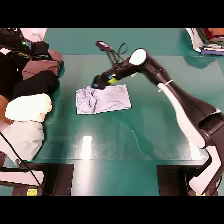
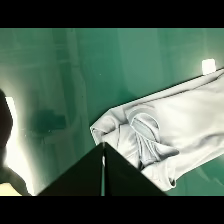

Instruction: Fold the shirts.

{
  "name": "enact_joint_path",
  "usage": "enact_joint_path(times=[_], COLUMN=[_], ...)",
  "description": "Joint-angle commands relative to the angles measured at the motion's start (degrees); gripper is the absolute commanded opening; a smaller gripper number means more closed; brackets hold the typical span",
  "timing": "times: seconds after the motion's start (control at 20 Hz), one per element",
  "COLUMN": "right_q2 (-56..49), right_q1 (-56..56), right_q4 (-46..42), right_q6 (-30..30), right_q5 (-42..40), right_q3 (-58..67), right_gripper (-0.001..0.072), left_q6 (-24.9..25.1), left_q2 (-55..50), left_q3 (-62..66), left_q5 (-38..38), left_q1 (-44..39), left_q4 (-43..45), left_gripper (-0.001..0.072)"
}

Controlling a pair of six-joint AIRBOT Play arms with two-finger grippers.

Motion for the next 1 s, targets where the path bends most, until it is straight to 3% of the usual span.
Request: enact_joint_path(times=[0.0, 0.15, 0.2, 0.25, 0.3, 0.45, 0.55, 0.7, 0.95], right_q2=[2.03, 4.44, 4.87, 4.94, 4.63, 2.38, 0.07, -4.44, -9.31], right_q1=[-7.26, -14.6, -16.63, -18.73, -20.06, -22.51, -22.71, -20.87, -14.29], right_q4=[-12.46, -13.46, -13.25, -13.05, -13.07, -9.57, -2.1, 6.62, 9.42], right_q6=[6.32, 9.92, 9.99, 10.47, 11.98, 12.28, 10.16, 8.83, 8.87], right_q5=[9.99, 9.9, 10.16, 10.49, 10.58, 9.49, 7.41, 6.25, 4.68], right_q3=[-0.72, -6.47, -8.79, -11.26, -13.57, -20.0, -22.36, -20.33, -13.73], right_gripper=[0.038, 0.0386, 0.0425, 0.0627, 0.0698, 0.0689, 0.0598, 0.0585, 0.0563], left_q6=[0.07, 0.07, 0.07, 0.07, 0.07, 0.07, 0.07, 0.07, 0.07], left_q2=[0.33, 0.26, 0.26, 0.26, 0.26, 0.26, 0.26, 0.26, 0.26], left_q3=[0.02, -0.35, -0.35, -0.35, -0.35, -0.35, -0.35, -0.35, -0.35], left_q5=[-1.33, -1.57, -1.51, -1.33, -1.25, -0.92, -0.48, -0.2, -0.31], left_q1=[0.46, 0.46, 0.46, 0.46, 0.46, 0.46, 0.46, 0.46, 0.46], left_q4=[-1.44, -2.1, -2.1, -2.1, -2.1, -2.1, -2.08, -2.08, -2.32], left_gripper=[0.0021, 0.002, 0.0021, 0.0021, 0.002, 0.002, 0.0021, 0.002, 0.002])
